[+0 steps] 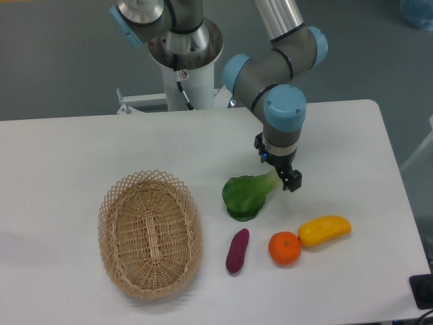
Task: Pick up the green vegetable from the table
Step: 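Close the gripper on the bok choy's leafy stem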
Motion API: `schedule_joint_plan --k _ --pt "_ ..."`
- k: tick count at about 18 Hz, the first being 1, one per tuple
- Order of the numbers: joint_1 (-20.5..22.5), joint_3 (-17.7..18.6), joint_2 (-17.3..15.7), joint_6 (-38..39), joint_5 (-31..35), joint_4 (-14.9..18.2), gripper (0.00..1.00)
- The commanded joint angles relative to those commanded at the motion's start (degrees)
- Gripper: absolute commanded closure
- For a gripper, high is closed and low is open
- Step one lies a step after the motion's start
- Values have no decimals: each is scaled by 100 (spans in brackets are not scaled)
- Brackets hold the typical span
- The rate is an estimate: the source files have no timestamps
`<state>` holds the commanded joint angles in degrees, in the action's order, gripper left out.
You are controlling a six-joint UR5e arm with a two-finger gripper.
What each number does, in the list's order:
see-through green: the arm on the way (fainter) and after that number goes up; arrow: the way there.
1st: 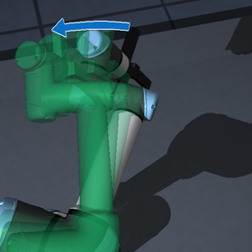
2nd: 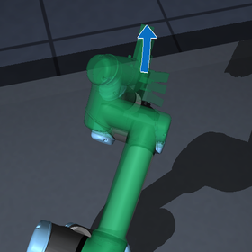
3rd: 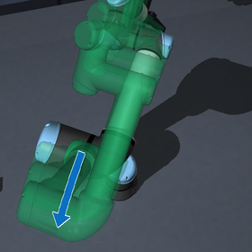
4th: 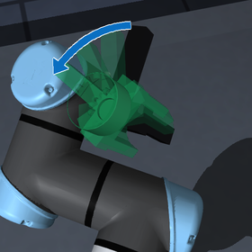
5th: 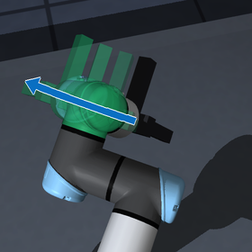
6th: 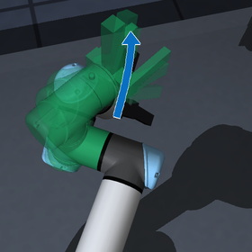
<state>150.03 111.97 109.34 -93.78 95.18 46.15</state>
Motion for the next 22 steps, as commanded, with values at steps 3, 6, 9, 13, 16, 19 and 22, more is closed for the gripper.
schedule_joint_plan --k 3,6,9,13,16,19,22 --pt "-9 53 44 166 0 -106 0" --pt "-9 106 53 193 9 -115 0" --pt "-9 132 53 193 70 -150 15" --pt "-9 123 44 193 70 -159 38" --pt "-9 115 44 193 70 -194 52" --pt "-9 97 35 159 62 -185 52" --pt "-9 80 35 185 62 -194 54"
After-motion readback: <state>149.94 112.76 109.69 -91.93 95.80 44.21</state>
